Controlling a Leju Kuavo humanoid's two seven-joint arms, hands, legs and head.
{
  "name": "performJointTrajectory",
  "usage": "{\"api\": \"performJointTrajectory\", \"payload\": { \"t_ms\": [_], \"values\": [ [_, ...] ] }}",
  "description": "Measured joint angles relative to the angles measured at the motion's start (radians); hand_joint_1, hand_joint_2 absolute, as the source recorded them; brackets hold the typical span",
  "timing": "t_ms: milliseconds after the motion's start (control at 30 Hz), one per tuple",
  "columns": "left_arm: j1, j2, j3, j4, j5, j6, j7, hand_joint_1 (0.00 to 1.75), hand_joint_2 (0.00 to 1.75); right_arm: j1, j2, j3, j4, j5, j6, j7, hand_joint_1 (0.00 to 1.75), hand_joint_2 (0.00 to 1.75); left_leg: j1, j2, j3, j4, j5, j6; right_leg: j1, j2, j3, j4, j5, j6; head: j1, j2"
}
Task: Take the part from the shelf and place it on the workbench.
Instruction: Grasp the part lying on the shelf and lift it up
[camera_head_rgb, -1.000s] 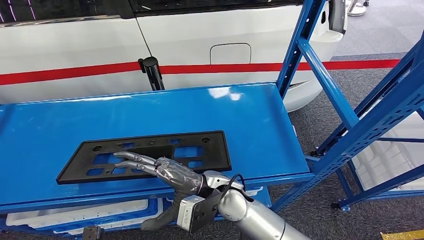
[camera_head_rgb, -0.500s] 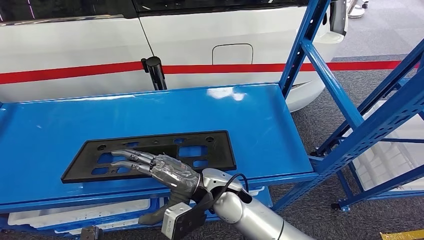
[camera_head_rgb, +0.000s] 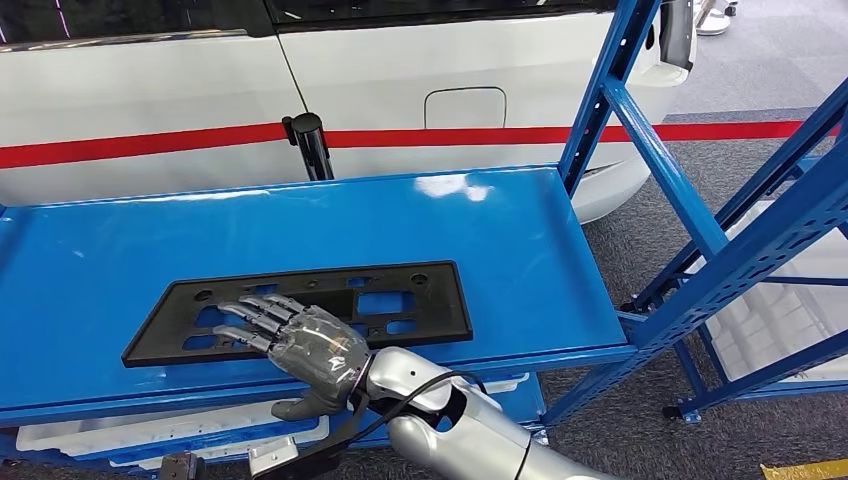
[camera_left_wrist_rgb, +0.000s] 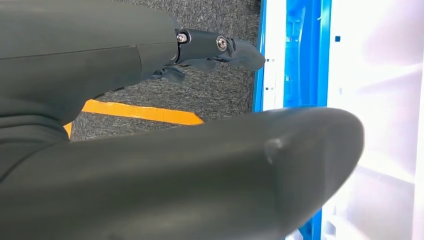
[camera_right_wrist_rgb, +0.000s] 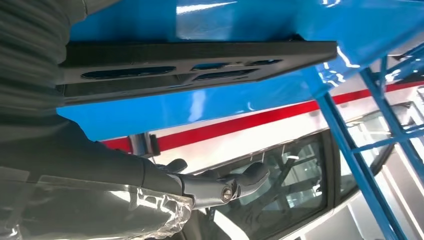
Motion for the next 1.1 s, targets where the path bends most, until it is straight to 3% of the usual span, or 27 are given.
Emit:
{"api": "performJointTrajectory", "payload": {
  "t_ms": [200,633,900,1100],
  "values": [
    [-0.003,0.000,0.000,0.000,-0.022,-0.003,0.009,0.00,0.00,-0.019,0.039,0.032,0.120,0.121,-0.079,0.080,0.00,1.75,0.000,0.000,0.000,0.000,0.000,0.000,0.000,0.000,0.000,0.000,0.000,0.000,0.000,0.000],
    [-0.005,0.000,-0.001,0.000,-0.036,-0.004,0.015,0.00,0.00,-0.020,0.062,0.046,0.208,0.175,-0.113,0.125,0.00,1.75,0.000,0.000,0.000,0.000,0.000,0.000,0.000,0.000,0.000,0.000,0.000,0.000,0.000,0.000],
    [-0.011,0.000,-0.002,0.000,-0.052,-0.003,0.029,0.00,0.00,-0.020,0.083,0.045,0.297,0.346,-0.150,0.281,0.00,1.75,0.000,0.000,0.001,0.000,0.000,0.000,0.000,0.000,0.000,0.000,0.000,0.000,0.000,0.000],
    [-0.022,-0.001,-0.006,0.000,-0.067,0.002,0.040,0.00,0.00,-0.014,0.100,0.046,0.353,0.542,-0.150,0.473,0.00,1.75,0.000,-0.001,0.002,0.000,0.000,0.000,0.000,-0.001,0.000,-0.001,0.002,-0.003,0.000,0.000]
  ]
}}
